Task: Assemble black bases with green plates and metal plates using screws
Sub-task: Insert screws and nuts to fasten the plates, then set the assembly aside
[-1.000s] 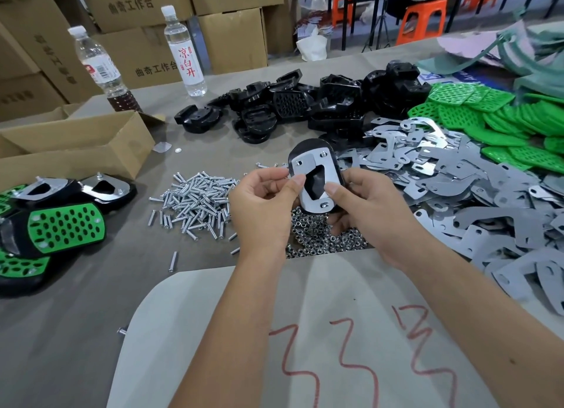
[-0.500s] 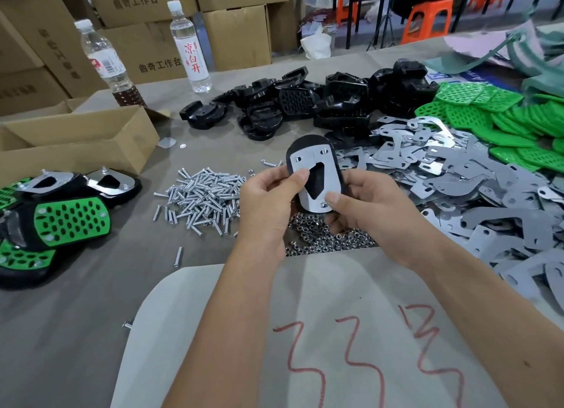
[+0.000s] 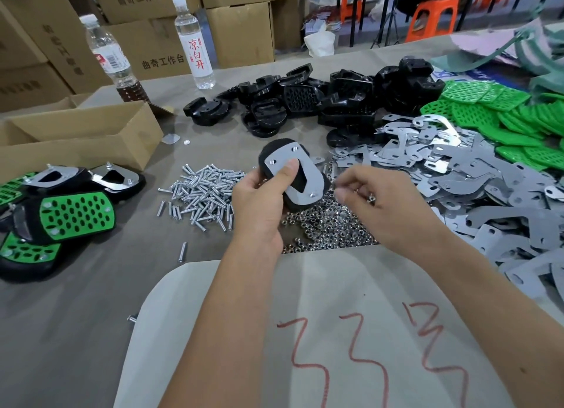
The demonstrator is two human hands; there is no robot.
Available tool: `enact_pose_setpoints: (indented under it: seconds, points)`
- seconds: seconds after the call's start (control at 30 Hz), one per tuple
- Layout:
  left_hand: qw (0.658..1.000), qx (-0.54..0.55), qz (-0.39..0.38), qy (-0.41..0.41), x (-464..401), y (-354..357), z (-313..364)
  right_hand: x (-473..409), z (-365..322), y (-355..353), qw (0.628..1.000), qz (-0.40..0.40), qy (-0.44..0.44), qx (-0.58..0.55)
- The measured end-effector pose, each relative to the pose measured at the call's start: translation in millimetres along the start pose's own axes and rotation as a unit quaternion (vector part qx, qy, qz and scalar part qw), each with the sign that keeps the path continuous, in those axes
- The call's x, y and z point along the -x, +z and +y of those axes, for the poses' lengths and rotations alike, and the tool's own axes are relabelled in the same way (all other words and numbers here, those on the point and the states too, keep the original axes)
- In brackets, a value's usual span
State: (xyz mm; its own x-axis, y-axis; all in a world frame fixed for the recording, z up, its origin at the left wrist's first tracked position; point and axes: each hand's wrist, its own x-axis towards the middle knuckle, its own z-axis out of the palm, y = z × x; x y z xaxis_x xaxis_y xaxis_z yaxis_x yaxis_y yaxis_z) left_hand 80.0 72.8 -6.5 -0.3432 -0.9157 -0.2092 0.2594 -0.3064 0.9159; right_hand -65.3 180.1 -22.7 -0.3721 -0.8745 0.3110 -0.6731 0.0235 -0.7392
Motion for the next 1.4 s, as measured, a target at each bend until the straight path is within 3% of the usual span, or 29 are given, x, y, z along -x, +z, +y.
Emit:
enact_pose_setpoints:
  seconds: [0.07, 0.13, 0.37, 0.53, 0.67, 0.87, 1.03, 1.17, 1.4]
  points:
    - [1.0, -0.005, 0.009, 0.004, -3.0, -5.1, 3.0, 0.6, -2.1, -2.2, 0.986, -0.091, -0.022, 0.136]
    - [1.0, -0.006, 0.005, -0.01, -5.2, -9.1, 5.0, -0.2, -3.3, -1.7, 0.974, -0.14, -0.009, 0.178]
    - [0.998, -0.032, -0.005, -0.049, -9.9, -9.9, 1.4, -0.4, -6.1, -2.4, 0.987, -0.093, -0.005, 0.13]
    - [0.999, -0.037, -0.007, -0.038, -9.9, -8.8, -1.7, -0.6, -6.8, -2.2, 0.976, -0.101, 0.016, 0.19]
    - [0.999, -0.04, -0.01, -0.033, -9.7, -7.3, -2.2, -0.6, -5.6, 0.8, 0.983, -0.101, 0.003, 0.156]
    - [0.998, -0.036, -0.042, -0.014, -5.8, -7.2, 1.0, -1.6, -3.1, -2.6, 0.999, 0.022, 0.018, 0.035]
    - [0.998, -0.041, -0.056, -0.003, -2.5, -4.9, 1.8, 0.7, -7.5, -4.4, 0.998, 0.04, 0.036, -0.04]
    - [0.997, -0.045, -0.065, 0.004, 1.1, -2.2, 1.5, -1.3, -5.6, -5.1, 0.987, 0.052, 0.077, -0.134]
    - [0.994, -0.056, -0.089, 0.026, 6.5, 3.3, -1.9, -3.3, -6.9, -7.5, 0.952, 0.118, 0.07, -0.275]
